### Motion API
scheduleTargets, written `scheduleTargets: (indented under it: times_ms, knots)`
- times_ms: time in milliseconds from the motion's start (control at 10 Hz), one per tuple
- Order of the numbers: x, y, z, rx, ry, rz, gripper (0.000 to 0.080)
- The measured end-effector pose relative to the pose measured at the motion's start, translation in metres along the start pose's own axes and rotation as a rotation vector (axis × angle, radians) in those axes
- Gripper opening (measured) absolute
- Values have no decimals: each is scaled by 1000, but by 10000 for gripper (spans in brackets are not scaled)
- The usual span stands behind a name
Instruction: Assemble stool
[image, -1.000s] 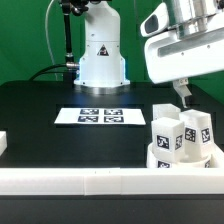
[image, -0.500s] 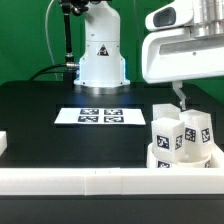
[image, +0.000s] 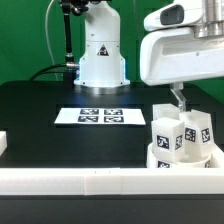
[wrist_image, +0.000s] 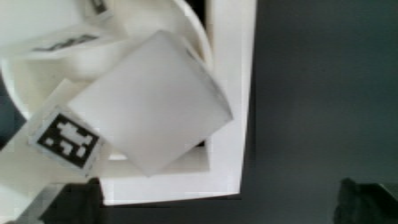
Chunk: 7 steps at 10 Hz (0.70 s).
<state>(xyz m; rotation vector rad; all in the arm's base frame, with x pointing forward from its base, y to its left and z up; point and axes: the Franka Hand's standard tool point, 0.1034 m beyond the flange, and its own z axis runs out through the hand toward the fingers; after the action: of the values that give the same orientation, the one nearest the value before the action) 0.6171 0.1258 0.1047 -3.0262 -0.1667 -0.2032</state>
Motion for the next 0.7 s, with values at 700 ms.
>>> scheduleTargets:
  times_ms: [700]
  knots:
    - [-8, -1, 15, -39, -38, -398, 649]
